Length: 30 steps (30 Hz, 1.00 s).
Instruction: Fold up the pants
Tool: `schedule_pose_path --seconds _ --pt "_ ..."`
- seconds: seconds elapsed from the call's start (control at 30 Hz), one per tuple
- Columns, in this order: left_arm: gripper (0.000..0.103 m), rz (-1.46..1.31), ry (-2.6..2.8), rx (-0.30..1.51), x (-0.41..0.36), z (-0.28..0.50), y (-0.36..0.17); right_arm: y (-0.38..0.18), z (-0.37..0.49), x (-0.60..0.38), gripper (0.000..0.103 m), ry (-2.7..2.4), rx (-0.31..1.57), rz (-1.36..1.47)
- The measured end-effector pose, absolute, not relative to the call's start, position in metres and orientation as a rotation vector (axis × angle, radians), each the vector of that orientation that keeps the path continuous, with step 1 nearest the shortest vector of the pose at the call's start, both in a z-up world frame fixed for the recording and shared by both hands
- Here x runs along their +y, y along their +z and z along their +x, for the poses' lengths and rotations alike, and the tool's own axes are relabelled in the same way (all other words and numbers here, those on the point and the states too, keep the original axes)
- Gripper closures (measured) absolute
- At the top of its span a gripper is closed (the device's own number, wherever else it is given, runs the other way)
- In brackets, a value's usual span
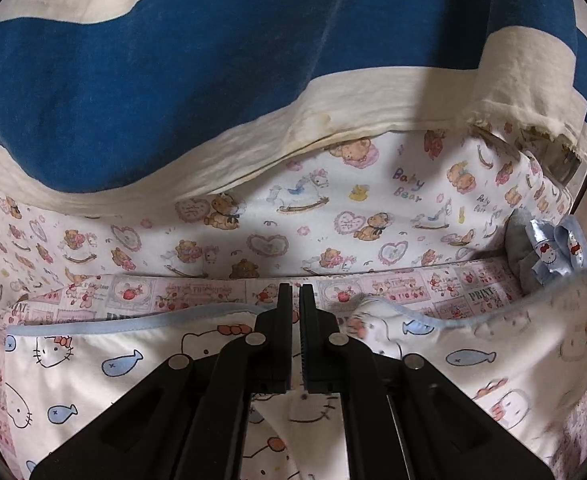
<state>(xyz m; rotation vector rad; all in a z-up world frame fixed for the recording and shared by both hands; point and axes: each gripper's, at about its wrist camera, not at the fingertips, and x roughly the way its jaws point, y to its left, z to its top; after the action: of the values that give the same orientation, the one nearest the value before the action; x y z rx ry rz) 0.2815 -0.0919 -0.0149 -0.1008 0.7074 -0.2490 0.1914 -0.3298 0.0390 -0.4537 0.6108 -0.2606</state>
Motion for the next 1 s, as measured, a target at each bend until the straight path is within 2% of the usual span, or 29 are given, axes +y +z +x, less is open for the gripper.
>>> schedule_pose_path --seconds 0.1,0.33,0.37,0.4,0.43,0.47,0.57,0.6,0.67,0.73,0.83,0.87,1.0 --pt "0.099 -0.102 -0.25 0.708 -0.091 0.282 -0.015 0.031 0.219 -0.334 0.097 -0.324 0.62 -0.473" --pt "0.099 -0.084 -0.265 0.708 -0.095 0.281 -0.016 -0.027 0.257 -0.346 0.095 -0.299 0.79 -0.424" --pt "0.096 -0.07 -0.262 0.697 -0.097 0.28 -0.014 -0.034 0.259 -0.35 0.085 -0.294 0.822 -0.398" --pt "0.092 -0.059 -0.26 0.684 -0.099 0.278 -0.013 -0.037 0.258 -0.354 0.063 -0.285 0.828 -0.374" --pt "0.089 -0.049 -0.26 0.668 -0.1 0.276 -0.01 -0.039 0.256 -0.356 0.051 -0.281 0.821 -0.359" --pt "0.087 -0.042 -0.26 0.653 -0.101 0.274 -0.008 -0.036 0.25 -0.359 0.033 -0.278 0.787 -0.338" --pt "0.084 0.003 -0.211 0.569 -0.103 0.262 0.005 -0.021 0.231 -0.361 0.031 -0.245 0.723 -0.289" --pt "0.08 0.023 -0.173 0.518 -0.104 0.253 0.011 -0.016 0.225 -0.359 0.031 -0.23 0.71 -0.271" --pt "0.075 -0.014 -0.185 0.439 -0.102 0.237 0.027 0.01 0.2 -0.356 0.031 -0.184 0.669 -0.217" --pt "0.075 -0.063 -0.204 0.399 -0.097 0.222 0.045 0.037 0.176 -0.352 0.03 -0.137 0.612 -0.189" --pt "0.074 -0.042 -0.223 0.309 -0.09 0.181 0.074 0.078 0.127 -0.34 0.022 -0.072 0.492 -0.18" --pt "0.069 -0.01 -0.208 0.278 -0.088 0.166 0.082 0.089 0.112 -0.337 0.018 -0.055 0.449 -0.181" --pt "0.05 0.056 -0.164 0.159 -0.064 0.088 0.107 0.12 0.056 -0.317 0.018 0.004 0.32 -0.172"
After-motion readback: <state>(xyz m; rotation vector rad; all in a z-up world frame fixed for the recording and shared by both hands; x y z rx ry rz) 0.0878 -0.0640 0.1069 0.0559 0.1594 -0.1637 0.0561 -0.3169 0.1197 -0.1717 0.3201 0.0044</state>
